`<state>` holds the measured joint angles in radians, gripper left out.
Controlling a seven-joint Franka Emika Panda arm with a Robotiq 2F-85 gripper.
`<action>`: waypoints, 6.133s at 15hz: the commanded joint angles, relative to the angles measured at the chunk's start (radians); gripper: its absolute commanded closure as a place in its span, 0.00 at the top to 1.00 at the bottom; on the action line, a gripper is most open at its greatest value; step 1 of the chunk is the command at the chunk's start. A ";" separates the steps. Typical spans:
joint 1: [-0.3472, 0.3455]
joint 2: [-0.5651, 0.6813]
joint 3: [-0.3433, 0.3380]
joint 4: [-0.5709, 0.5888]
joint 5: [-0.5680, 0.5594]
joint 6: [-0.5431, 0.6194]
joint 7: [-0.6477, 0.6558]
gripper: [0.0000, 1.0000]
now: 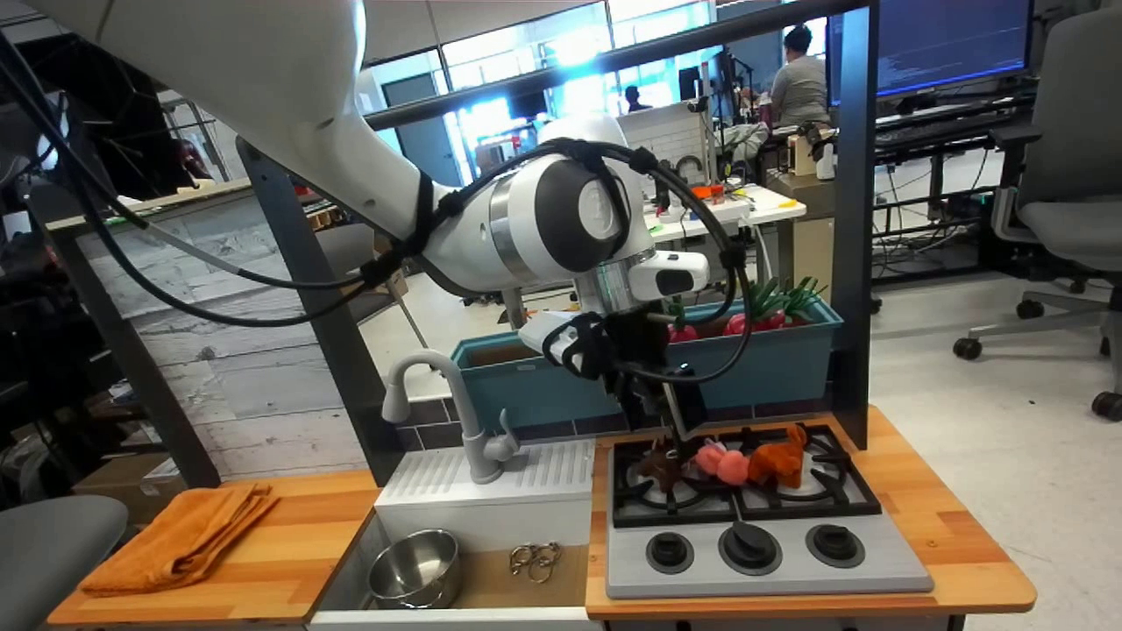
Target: Use the towel to wipe the left side of the countertop, place the two plush toys on the stove inside the silver pot
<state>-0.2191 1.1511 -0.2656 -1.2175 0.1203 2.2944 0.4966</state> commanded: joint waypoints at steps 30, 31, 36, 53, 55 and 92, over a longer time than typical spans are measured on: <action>0.021 -0.089 0.185 -0.374 0.009 0.668 -0.449 0.04; 0.018 -0.112 0.215 -0.416 0.001 0.710 -0.468 0.04; 0.009 -0.233 0.329 -0.639 -0.022 0.847 -0.533 0.04; 0.062 -0.257 0.433 -0.659 -0.068 0.545 -0.627 0.04; 0.082 -0.238 0.427 -0.627 -0.067 0.524 -0.633 0.04; 0.143 -0.274 -0.086 -0.406 -0.076 0.234 -0.165 1.00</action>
<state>-0.0235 0.8280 -0.3808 -1.7237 0.0603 2.5749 0.3012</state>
